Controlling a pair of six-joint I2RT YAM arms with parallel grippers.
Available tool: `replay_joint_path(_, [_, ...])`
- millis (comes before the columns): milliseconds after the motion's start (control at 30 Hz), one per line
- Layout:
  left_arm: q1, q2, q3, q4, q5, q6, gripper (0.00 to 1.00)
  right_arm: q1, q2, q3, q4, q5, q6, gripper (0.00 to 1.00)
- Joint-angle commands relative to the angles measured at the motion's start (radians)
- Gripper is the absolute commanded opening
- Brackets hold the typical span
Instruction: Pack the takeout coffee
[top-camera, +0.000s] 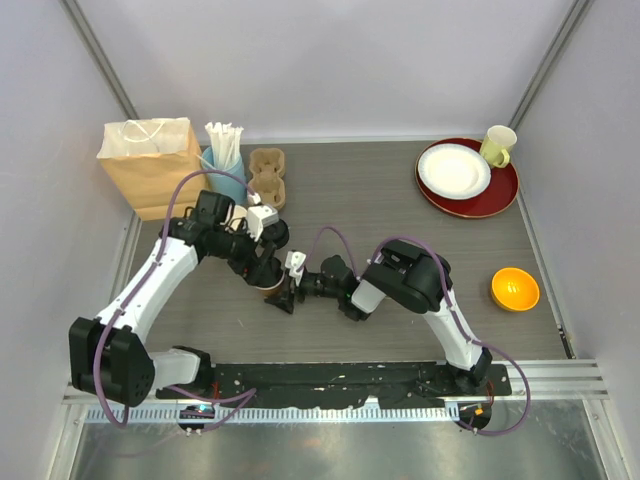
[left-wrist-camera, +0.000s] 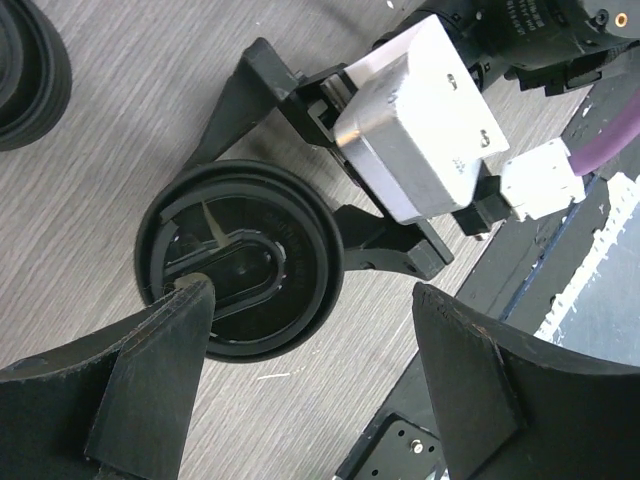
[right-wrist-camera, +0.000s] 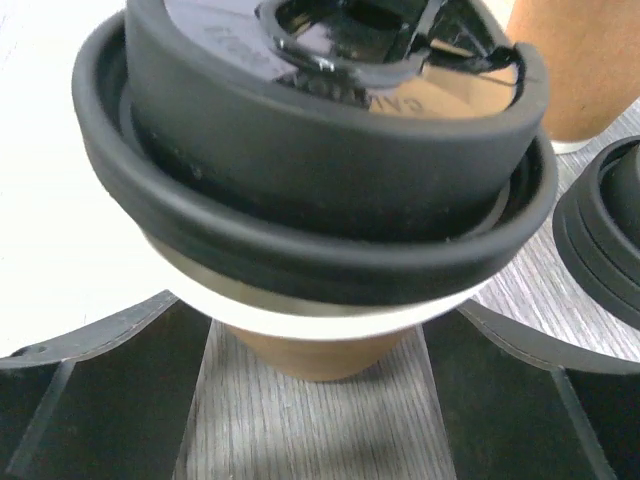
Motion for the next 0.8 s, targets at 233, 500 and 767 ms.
replay_joint_path(233, [-0.02, 0.001, 0.098, -0.038, -0.008, 0.033, 0.87, -0.003, -0.108, -0.041, -0.084, 0.05, -0.073, 0.93])
replay_joint_path(500, [0.017, -0.027, 0.18, -0.079, 0.041, 0.03, 0.9, -0.003, -0.299, -0.083, -0.336, 0.04, -0.142, 0.94])
replay_joint_path(767, [0.111, -0.05, 0.144, 0.028, -0.037, -0.118, 0.89, -0.001, -0.514, -0.02, -0.852, -0.069, -0.298, 0.94])
